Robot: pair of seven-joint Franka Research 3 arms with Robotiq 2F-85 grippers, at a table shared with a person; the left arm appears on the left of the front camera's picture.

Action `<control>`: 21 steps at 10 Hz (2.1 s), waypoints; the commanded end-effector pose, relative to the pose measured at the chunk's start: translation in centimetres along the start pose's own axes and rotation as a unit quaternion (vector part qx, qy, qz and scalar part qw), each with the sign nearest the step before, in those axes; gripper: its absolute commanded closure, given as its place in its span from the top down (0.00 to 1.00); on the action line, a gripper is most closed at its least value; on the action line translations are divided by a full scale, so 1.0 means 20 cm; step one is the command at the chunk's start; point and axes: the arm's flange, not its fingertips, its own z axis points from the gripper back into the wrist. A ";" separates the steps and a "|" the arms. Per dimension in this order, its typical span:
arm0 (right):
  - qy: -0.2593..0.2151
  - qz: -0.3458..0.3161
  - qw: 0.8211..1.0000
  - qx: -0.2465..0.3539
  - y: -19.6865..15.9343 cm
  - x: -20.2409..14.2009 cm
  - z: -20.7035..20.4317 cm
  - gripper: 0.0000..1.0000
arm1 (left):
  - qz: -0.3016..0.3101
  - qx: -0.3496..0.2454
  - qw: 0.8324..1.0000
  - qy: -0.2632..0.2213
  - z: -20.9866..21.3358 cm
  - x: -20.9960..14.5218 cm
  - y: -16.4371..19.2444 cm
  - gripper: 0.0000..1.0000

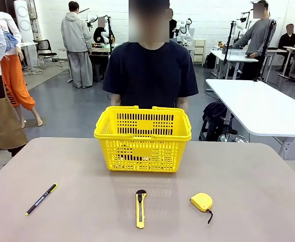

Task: Place the items the person wants into the basket.
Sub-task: Pick up the item the person points to and place it in the Market Basket.

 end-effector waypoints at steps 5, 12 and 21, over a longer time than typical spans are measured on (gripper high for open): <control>0.094 -0.088 0.992 -0.001 -0.05 0.21 0.04 1.00 | -0.002 -0.002 1.000 -0.003 0.00 0.00 0.00 1.00; 0.030 -0.017 0.999 0.032 -0.23 0.20 -0.14 1.00 | -0.002 -0.002 1.000 -0.003 0.00 0.00 0.00 1.00; 0.040 -0.025 0.999 0.023 -0.22 0.21 -0.12 1.00 | -0.002 -0.002 1.000 -0.003 0.00 0.00 0.00 1.00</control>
